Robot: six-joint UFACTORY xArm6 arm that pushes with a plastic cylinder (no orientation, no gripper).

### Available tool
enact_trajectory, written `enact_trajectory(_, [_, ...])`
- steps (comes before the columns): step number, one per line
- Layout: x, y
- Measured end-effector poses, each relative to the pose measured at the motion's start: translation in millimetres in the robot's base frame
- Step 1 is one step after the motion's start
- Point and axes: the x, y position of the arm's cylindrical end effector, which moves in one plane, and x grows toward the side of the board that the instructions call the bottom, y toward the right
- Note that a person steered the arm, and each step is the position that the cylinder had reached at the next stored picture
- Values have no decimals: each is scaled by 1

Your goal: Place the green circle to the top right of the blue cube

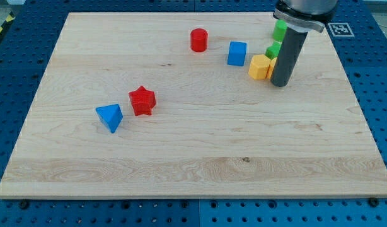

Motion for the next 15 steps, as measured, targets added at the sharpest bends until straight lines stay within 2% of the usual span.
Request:
enact_trajectory(1, [2, 7])
enact_trajectory(2, [-14, 31])
enact_trajectory(4, [-75, 93])
enact_trajectory(5, [-92, 108])
enact_trajectory(7, [-180, 109])
enact_trajectory(8, [-211, 108])
enact_trajectory(10, [-213, 105])
enact_trajectory(13, [-213, 63])
enact_trajectory(15, [-185, 59])
